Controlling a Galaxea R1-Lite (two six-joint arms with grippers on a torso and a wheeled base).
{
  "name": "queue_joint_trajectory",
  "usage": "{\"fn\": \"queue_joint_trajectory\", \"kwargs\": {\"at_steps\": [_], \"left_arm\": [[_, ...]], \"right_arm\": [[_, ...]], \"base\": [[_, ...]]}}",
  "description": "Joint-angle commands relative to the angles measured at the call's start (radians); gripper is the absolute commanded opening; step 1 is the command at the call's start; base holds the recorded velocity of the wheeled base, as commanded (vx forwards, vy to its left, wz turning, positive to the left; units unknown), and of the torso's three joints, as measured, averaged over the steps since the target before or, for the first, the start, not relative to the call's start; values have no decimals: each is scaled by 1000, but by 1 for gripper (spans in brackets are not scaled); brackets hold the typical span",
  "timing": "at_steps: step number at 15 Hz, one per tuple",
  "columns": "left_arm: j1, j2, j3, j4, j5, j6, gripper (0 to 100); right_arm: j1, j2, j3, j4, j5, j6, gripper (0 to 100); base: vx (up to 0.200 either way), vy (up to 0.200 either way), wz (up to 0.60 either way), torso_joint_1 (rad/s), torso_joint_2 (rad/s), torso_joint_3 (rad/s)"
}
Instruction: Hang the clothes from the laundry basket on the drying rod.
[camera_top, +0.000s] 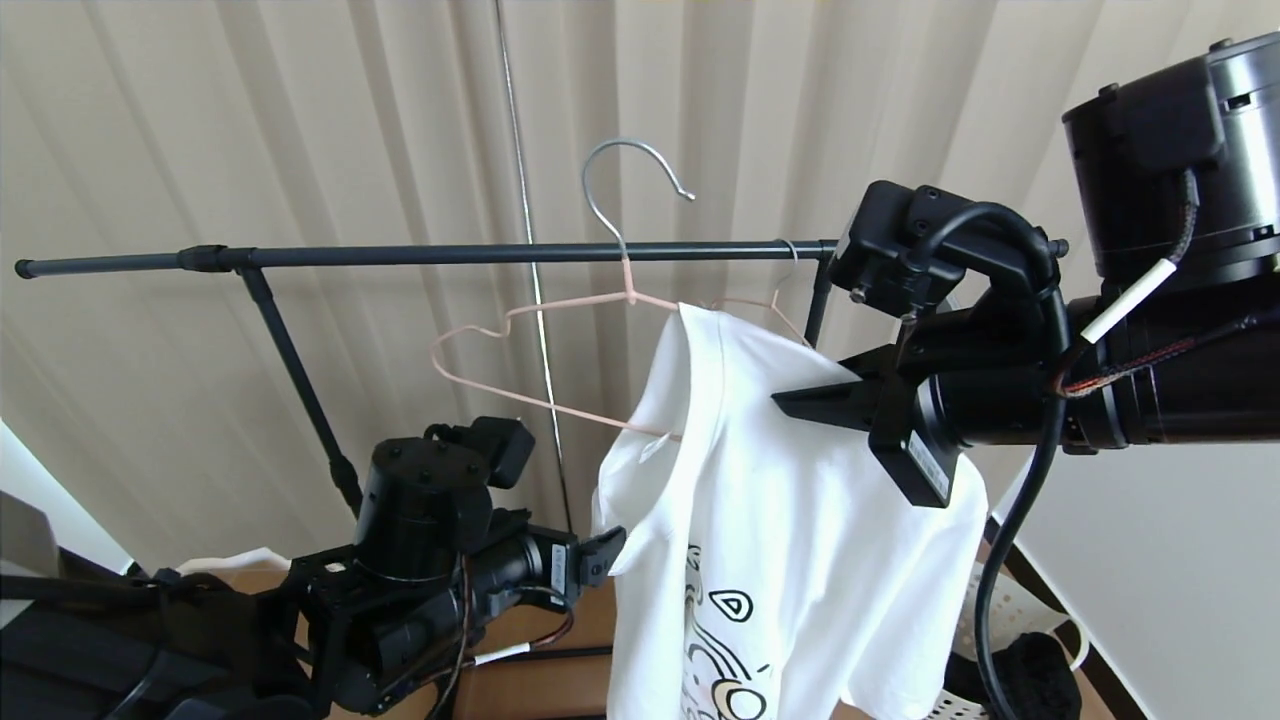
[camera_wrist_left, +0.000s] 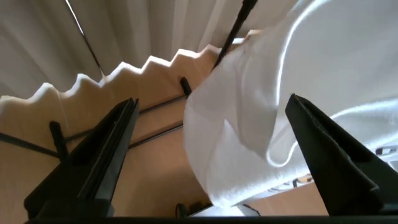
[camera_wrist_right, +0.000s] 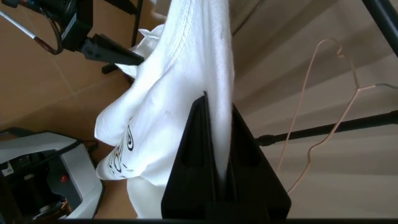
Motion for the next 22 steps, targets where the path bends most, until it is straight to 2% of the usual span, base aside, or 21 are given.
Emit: {"fn": "queue_joint_trajectory", "kwargs": {"at_steps": [1,4,9,13,15,17,22], "left_arm": [[-3,5,27,-1,2,1,0],[-6,-1,31,-40,15,5,0],[6,-62,31,-43,21,5,0],[35,-102,24,-43,45,67,0],[60,-107,21,-43,45,71,0],[72,-108,21,-43,51,83,0],[124,-117,7,-43,51,100,0]], "right_arm": [[0,-13,0,0,-2,0,0],[-12,-18,4,0,0,1,0],[-36,-50,55,0,6,26,0],[-81,-93,130,-3,101,41,0],[-104,-119,221,-92,143,52,0],[-115,-134,339,-236,160,54,0],[-144,-158,426,-268,196,54,0]], "base": [[0,0,0,0,0,0],[0,0,0,0,0,0],[0,0,0,0,0,0],[0,0,0,0,0,0],[0,0,0,0,0,0],[0,0,0,0,0,0],[0,0,0,0,0,0]]}}
